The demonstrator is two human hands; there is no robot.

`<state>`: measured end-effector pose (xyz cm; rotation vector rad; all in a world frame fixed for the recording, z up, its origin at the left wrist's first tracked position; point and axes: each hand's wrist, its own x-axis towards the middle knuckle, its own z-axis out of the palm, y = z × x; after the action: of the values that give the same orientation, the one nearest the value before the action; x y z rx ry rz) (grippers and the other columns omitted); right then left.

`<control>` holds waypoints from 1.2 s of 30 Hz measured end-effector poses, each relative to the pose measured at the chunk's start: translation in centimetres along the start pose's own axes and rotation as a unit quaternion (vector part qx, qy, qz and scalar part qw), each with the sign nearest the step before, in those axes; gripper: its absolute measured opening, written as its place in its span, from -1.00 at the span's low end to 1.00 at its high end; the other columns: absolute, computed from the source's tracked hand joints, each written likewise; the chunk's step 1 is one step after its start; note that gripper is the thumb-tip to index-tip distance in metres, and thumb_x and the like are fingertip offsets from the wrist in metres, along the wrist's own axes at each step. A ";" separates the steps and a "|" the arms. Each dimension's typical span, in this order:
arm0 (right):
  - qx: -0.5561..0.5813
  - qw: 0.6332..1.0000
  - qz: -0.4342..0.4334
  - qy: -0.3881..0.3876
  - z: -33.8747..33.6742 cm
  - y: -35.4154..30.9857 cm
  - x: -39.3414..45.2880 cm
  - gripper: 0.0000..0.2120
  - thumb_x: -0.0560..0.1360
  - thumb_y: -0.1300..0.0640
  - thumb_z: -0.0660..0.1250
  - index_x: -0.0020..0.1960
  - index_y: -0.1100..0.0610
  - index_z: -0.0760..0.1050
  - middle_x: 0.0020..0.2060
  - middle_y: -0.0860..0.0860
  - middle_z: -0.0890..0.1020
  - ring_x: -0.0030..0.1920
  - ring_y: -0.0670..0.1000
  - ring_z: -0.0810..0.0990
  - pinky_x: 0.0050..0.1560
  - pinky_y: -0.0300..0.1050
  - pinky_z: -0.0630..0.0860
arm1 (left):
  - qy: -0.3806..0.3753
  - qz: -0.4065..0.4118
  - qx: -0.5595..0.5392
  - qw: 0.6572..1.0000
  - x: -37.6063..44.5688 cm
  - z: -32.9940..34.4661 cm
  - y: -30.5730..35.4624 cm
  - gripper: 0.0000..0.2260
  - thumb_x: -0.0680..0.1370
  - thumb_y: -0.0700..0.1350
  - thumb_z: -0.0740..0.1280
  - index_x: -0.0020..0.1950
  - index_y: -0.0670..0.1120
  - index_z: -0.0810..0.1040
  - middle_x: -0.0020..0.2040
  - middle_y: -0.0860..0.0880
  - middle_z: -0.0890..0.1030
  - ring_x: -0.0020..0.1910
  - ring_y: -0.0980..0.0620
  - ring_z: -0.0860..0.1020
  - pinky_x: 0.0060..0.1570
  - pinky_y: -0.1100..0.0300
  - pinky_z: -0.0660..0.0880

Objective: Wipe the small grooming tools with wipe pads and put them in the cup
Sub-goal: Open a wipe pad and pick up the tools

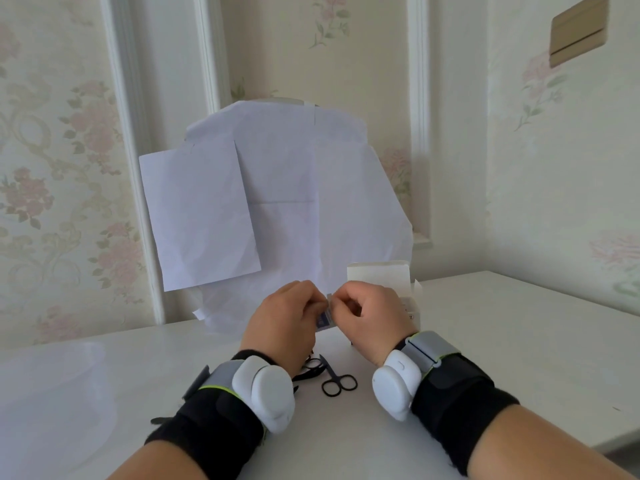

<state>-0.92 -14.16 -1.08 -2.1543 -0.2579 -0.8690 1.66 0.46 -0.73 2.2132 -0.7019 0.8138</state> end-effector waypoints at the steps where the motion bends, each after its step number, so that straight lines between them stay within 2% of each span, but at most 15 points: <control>1: -0.010 1.000 -0.008 0.001 0.1 0.0 0.0 -0.84 0.52 0.14 0.31 -0.22 0.11 0.57 -0.47 -0.07 0.52 -0.42 -0.02 0.46 -0.31 -0.02 0.50 | -0.010 -0.006 -0.003 1.000 0.0 0.0 0.0 -0.90 0.55 -0.13 0.30 -0.15 0.02 0.55 -0.20 0.12 0.56 -0.16 0.12 0.51 -0.10 0.11 0.50; 4: -0.032 0.999 -0.031 0.010 0.2 0.2 0.1 -0.86 0.51 0.14 0.31 -0.22 0.09 0.56 -0.48 -0.08 0.51 -0.41 -0.02 0.46 -0.31 -0.01 0.50 | -0.046 -0.025 -0.003 0.999 0.1 -0.1 0.0 -0.93 0.54 -0.07 0.31 -0.13 0.03 0.57 -0.18 0.11 0.59 -0.16 0.13 0.52 -0.10 0.17 0.50; 10: -0.050 0.998 -0.036 -0.028 0.2 0.3 -0.1 -0.85 0.51 0.09 0.31 -0.22 0.06 0.53 -0.42 -0.06 0.57 -0.36 0.02 0.53 -0.28 -0.01 0.52 | -0.064 -0.021 0.004 0.998 -0.1 -0.4 -0.1 -0.88 0.52 -0.13 0.32 -0.20 -0.03 0.58 -0.24 0.05 0.57 -0.18 0.03 0.52 -0.08 0.03 0.51; 15: -0.031 0.999 -0.011 -0.029 0.0 -0.1 -0.1 -0.87 0.45 0.22 0.30 -0.25 0.21 0.56 -0.41 0.08 0.58 -0.39 0.02 0.48 -0.28 0.03 0.54 | -0.057 0.043 0.017 0.997 -0.5 -0.3 0.1 -0.87 0.49 -0.18 0.30 -0.21 -0.03 0.60 -0.29 0.08 0.54 -0.24 0.02 0.49 -0.17 0.02 0.50; 17: 0.003 1.000 0.020 -0.014 -0.1 -0.1 0.1 -0.85 0.46 0.21 0.30 -0.25 0.23 0.57 -0.43 0.05 0.56 -0.34 0.08 0.54 -0.26 0.07 0.59 | -0.040 0.078 0.028 0.996 -0.3 -0.3 0.3 -0.87 0.49 -0.21 0.29 -0.21 -0.04 0.59 -0.29 0.07 0.52 -0.26 0.00 0.48 -0.20 0.00 0.49; 19: 0.027 0.999 0.044 0.000 -0.1 0.1 0.3 -0.83 0.48 0.19 0.29 -0.25 0.22 0.57 -0.45 -0.03 0.51 -0.34 0.05 0.51 -0.25 0.02 0.58 | -0.029 0.085 0.026 0.996 -0.2 -0.2 0.4 -0.88 0.52 -0.21 0.31 -0.19 -0.07 0.59 -0.28 0.04 0.53 -0.24 -0.01 0.48 -0.19 -0.01 0.49; 21: 0.025 0.999 0.034 0.005 -0.1 0.1 0.3 -0.82 0.51 0.16 0.29 -0.24 0.18 0.57 -0.45 -0.06 0.50 -0.36 -0.02 0.47 -0.25 -0.05 0.50 | -0.011 0.064 0.004 0.998 -0.2 -0.1 0.3 -0.90 0.53 -0.18 0.34 -0.18 -0.08 0.61 -0.25 0.01 0.56 -0.22 -0.02 0.51 -0.17 -0.01 0.50; 24: 0.022 1.000 0.003 -0.001 -0.1 0.0 0.1 -0.81 0.55 0.13 0.29 -0.19 0.16 0.59 -0.46 -0.10 0.51 -0.40 -0.07 0.48 -0.28 -0.06 0.52 | 0.011 0.010 -0.033 0.999 0.0 -0.2 -0.1 -0.89 0.53 -0.12 0.37 -0.20 -0.07 0.60 -0.24 0.00 0.59 -0.20 0.00 0.52 -0.13 0.04 0.48; 28: -0.017 0.999 -0.025 -0.016 0.0 0.0 0.0 -0.85 0.54 0.17 0.30 -0.15 0.15 0.61 -0.47 -0.11 0.51 -0.45 -0.10 0.46 -0.31 -0.09 0.49 | -0.016 -0.027 -0.028 0.999 0.0 -0.5 0.1 -0.91 0.53 -0.09 0.37 -0.15 -0.05 0.62 -0.20 0.02 0.62 -0.15 0.04 0.55 -0.09 0.14 0.49; 32: -0.045 0.998 -0.046 -0.015 0.2 0.2 0.0 -0.86 0.52 0.15 0.32 -0.21 0.08 0.57 -0.43 -0.10 0.54 -0.36 0.00 0.52 -0.28 -0.07 0.50 | -0.056 -0.058 -0.001 0.997 -0.1 -0.5 0.0 -0.86 0.50 -0.06 0.36 -0.23 -0.06 0.57 -0.29 0.01 0.59 -0.24 0.03 0.52 -0.21 0.19 0.44; 34: -0.051 0.997 -0.045 -0.027 0.3 0.2 -0.1 -0.87 0.52 0.13 0.32 -0.21 0.06 0.56 -0.42 -0.12 0.54 -0.34 -0.02 0.53 -0.26 -0.09 0.50 | -0.060 -0.053 -0.007 0.997 -0.2 -0.5 0.0 -0.80 0.50 -0.09 0.36 -0.33 -0.03 0.51 -0.37 0.04 0.52 -0.34 0.09 0.45 -0.31 0.26 0.37; 36: -0.051 0.997 -0.038 -0.042 0.1 0.0 -0.1 -0.87 0.51 0.14 0.32 -0.20 0.10 0.57 -0.41 -0.10 0.55 -0.33 -0.01 0.53 -0.26 -0.10 0.49 | -0.070 -0.039 -0.015 0.997 -0.3 -0.7 0.1 -0.75 0.49 -0.10 0.37 -0.38 0.03 0.47 -0.39 0.07 0.50 -0.36 0.14 0.42 -0.32 0.27 0.36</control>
<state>-0.90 -14.07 -1.22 -2.2915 -0.3483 -0.8508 1.16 0.97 -0.52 2.2725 -0.6853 0.6106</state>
